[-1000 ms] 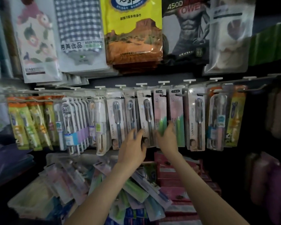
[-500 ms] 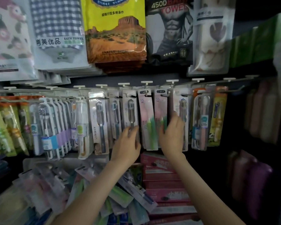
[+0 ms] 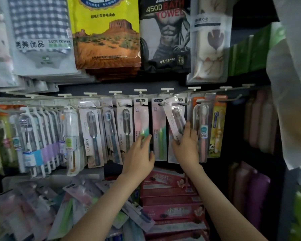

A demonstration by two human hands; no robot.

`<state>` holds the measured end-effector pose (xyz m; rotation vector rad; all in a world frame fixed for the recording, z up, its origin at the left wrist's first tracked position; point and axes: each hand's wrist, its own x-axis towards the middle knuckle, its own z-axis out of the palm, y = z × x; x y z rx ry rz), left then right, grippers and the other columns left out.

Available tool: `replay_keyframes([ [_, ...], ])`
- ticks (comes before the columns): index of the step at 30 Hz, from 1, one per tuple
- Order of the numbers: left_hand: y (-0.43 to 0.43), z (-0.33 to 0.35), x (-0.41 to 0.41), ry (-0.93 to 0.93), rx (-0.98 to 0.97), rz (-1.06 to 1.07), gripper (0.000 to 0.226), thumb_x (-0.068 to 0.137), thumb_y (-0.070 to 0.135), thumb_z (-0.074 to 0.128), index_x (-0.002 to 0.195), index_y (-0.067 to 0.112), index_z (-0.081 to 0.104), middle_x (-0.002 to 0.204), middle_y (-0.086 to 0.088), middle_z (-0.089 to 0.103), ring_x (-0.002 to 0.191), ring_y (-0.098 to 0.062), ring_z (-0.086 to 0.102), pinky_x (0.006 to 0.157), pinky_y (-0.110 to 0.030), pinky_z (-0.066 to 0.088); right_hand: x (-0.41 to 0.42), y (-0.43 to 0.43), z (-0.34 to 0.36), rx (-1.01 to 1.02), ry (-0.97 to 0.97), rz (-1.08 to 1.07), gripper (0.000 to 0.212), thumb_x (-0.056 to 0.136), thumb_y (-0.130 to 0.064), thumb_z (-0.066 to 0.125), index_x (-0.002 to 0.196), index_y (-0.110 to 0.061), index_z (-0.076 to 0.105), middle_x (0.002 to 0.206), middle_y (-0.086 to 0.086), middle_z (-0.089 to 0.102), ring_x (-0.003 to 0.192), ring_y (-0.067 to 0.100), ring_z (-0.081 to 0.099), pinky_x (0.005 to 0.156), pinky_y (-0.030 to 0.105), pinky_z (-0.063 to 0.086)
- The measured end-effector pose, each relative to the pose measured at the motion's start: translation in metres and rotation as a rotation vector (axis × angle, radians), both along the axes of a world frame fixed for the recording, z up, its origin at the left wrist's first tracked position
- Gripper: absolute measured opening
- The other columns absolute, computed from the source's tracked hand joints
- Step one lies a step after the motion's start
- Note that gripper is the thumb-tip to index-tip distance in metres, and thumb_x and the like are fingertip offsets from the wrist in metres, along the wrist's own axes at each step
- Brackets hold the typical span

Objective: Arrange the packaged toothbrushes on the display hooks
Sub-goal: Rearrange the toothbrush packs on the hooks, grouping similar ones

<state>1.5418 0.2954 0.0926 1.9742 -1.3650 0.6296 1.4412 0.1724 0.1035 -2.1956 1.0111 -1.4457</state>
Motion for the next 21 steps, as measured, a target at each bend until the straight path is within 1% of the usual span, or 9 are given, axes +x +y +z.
replay_keyframes([
  [3, 0.002, -0.001, -0.007, 0.013, -0.020, -0.020, 0.056, 0.096, 0.026, 0.045, 0.148, 0.020, 0.024, 0.152, -0.004, 0.025, 0.136, -0.020, 0.032, 0.104, -0.031, 0.037, -0.008, 0.007, 0.002, 0.024, 0.038, 0.051, 0.080, 0.091, -0.018, 0.057, 0.151, -0.014, 0.004, 0.148, 0.013, 0.024, 0.135, 0.029, 0.028, 0.101, 0.036, 0.038],
  [6, 0.005, -0.003, -0.014, 0.089, -0.049, -0.077, 0.054, 0.096, 0.025, 0.047, 0.146, 0.023, 0.028, 0.147, -0.002, 0.034, 0.131, -0.019, 0.038, 0.099, -0.028, 0.038, -0.018, 0.020, 0.000, 0.102, 0.060, 0.129, 0.079, 0.089, -0.013, 0.058, 0.150, -0.010, 0.008, 0.145, 0.015, 0.031, 0.130, 0.030, 0.038, 0.097, 0.033, 0.040],
  [9, 0.013, -0.008, -0.027, 0.296, -0.046, -0.217, 0.045, 0.096, 0.026, 0.051, 0.139, 0.025, 0.040, 0.136, 0.001, 0.049, 0.119, -0.011, 0.049, 0.091, -0.014, 0.038, -0.031, 0.039, -0.008, 0.234, 0.017, 0.231, 0.081, 0.088, -0.018, 0.063, 0.150, -0.010, 0.010, 0.147, 0.015, 0.033, 0.132, 0.029, 0.038, 0.097, 0.029, 0.038],
  [12, 0.026, -0.017, -0.042, 0.493, -0.004, -0.347, 0.029, 0.096, 0.026, 0.052, 0.125, 0.024, 0.054, 0.115, 0.009, 0.060, 0.102, 0.000, 0.055, 0.076, 0.002, 0.038, -0.045, 0.060, -0.015, 0.390, -0.051, 0.341, 0.084, 0.085, -0.030, 0.068, 0.149, -0.013, 0.016, 0.141, 0.007, 0.041, 0.125, 0.021, 0.043, 0.086, 0.019, 0.036],
  [15, 0.043, -0.024, -0.049, 0.607, 0.074, -0.431, 0.024, 0.096, 0.024, 0.052, 0.120, 0.024, 0.056, 0.109, 0.012, 0.060, 0.104, -0.001, 0.056, 0.080, -0.006, 0.044, -0.055, 0.077, -0.024, 0.471, -0.093, 0.418, 0.071, 0.084, -0.032, 0.069, 0.142, -0.013, 0.033, 0.118, -0.002, 0.052, 0.100, 0.013, 0.052, 0.068, 0.021, 0.044],
  [17, 0.055, -0.030, -0.049, 0.640, 0.132, -0.441, 0.028, 0.094, 0.024, 0.056, 0.122, 0.023, 0.056, 0.116, 0.007, 0.062, 0.110, -0.006, 0.057, 0.091, -0.023, 0.049, -0.057, 0.087, -0.034, 0.497, -0.143, 0.426, 0.047, 0.085, -0.029, 0.068, 0.125, -0.011, 0.050, 0.108, 0.010, 0.063, 0.095, 0.023, 0.062, 0.071, 0.032, 0.051],
  [18, 0.060, -0.034, -0.048, 0.650, 0.143, -0.435, 0.028, 0.093, 0.022, 0.057, 0.121, 0.023, 0.056, 0.116, 0.004, 0.064, 0.109, -0.008, 0.058, 0.092, -0.029, 0.050, -0.056, 0.091, -0.040, 0.501, -0.176, 0.428, 0.038, 0.086, -0.028, 0.067, 0.118, -0.012, 0.055, 0.100, 0.011, 0.065, 0.093, 0.026, 0.063, 0.071, 0.034, 0.051],
  [19, 0.067, -0.037, -0.048, 0.668, 0.134, -0.427, 0.026, 0.093, 0.020, 0.058, 0.119, 0.021, 0.058, 0.113, 0.002, 0.066, 0.106, -0.010, 0.061, 0.090, -0.031, 0.051, -0.056, 0.096, -0.046, 0.510, -0.210, 0.432, 0.037, 0.086, -0.028, 0.066, 0.119, -0.015, 0.055, 0.097, 0.007, 0.065, 0.091, 0.023, 0.064, 0.069, 0.032, 0.052],
  [21, 0.082, -0.041, -0.047, 0.738, 0.077, -0.410, 0.021, 0.093, 0.016, 0.058, 0.114, 0.018, 0.060, 0.105, 0.000, 0.069, 0.097, -0.012, 0.064, 0.084, -0.031, 0.053, -0.055, 0.111, -0.054, 0.546, -0.268, 0.439, 0.048, 0.088, -0.031, 0.064, 0.131, -0.020, 0.046, 0.104, -0.002, 0.063, 0.091, 0.013, 0.062, 0.072, 0.027, 0.051],
])
